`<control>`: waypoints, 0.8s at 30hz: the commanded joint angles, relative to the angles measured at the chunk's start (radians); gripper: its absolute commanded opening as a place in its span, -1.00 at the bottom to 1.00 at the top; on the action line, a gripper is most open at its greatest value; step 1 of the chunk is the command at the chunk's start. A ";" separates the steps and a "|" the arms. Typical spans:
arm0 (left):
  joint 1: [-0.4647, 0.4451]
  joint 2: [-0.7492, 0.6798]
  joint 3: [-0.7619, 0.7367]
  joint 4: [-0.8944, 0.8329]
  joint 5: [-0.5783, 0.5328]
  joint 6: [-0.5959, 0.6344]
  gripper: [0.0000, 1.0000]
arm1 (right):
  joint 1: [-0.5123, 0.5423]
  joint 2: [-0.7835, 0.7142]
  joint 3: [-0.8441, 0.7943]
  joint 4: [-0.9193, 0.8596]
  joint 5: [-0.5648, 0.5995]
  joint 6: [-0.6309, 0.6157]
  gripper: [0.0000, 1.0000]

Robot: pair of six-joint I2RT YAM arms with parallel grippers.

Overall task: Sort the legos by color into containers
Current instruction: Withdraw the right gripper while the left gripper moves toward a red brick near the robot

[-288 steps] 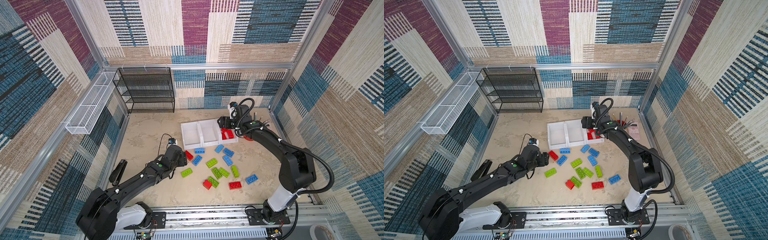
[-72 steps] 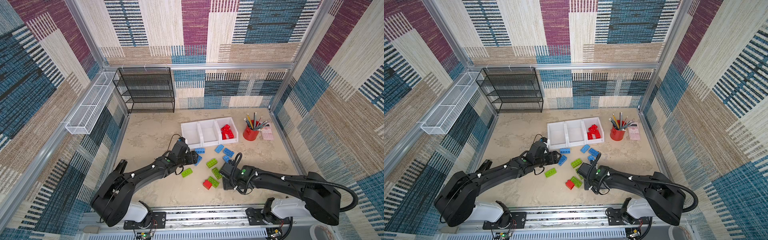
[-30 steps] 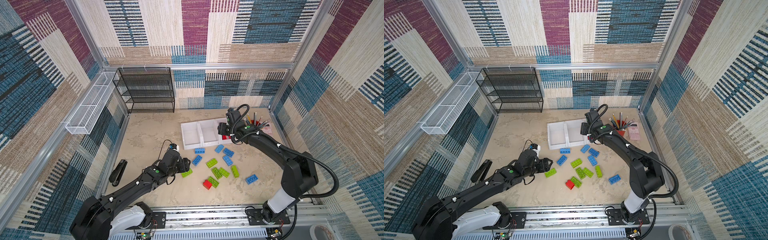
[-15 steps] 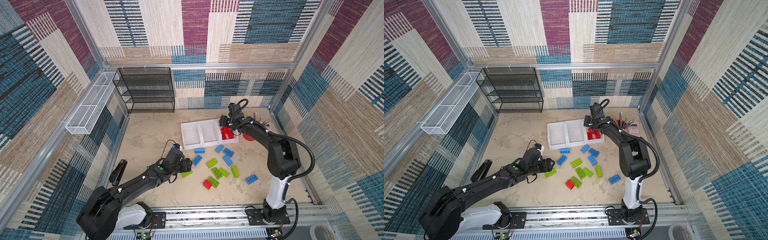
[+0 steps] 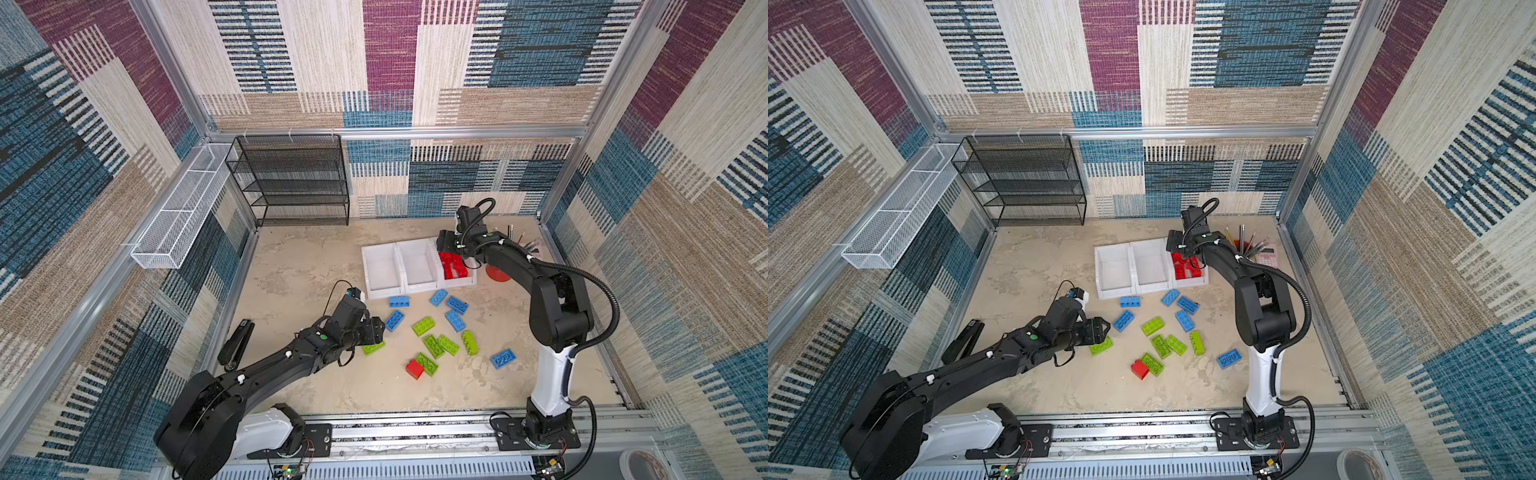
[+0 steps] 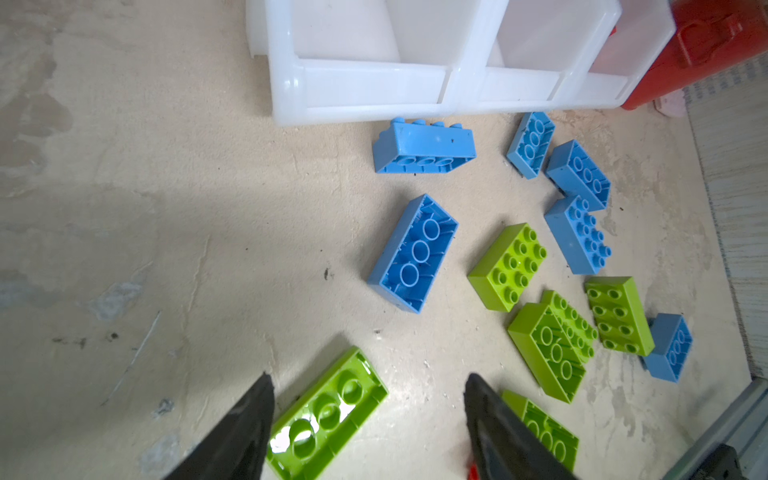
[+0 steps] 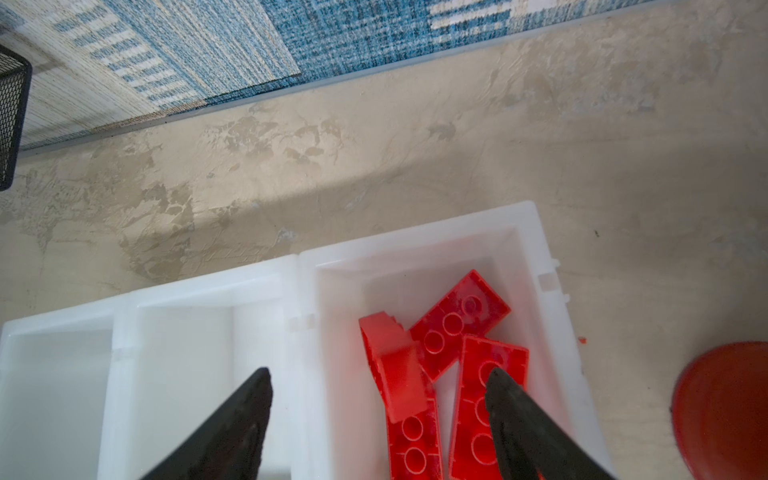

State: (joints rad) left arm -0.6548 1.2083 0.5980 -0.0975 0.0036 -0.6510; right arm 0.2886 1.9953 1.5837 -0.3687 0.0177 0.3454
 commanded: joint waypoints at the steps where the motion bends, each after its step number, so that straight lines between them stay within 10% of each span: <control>1: 0.000 -0.036 -0.016 0.038 -0.017 0.007 0.46 | -0.001 -0.027 -0.015 0.055 -0.015 -0.012 0.69; 24: -0.246 0.005 0.124 -0.174 -0.117 0.090 0.44 | -0.002 -0.635 -0.776 0.520 -0.297 0.063 0.97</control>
State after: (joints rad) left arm -0.8642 1.1877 0.7025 -0.2329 -0.0841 -0.5987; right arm 0.2878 1.4120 0.8696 0.0292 -0.2531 0.3653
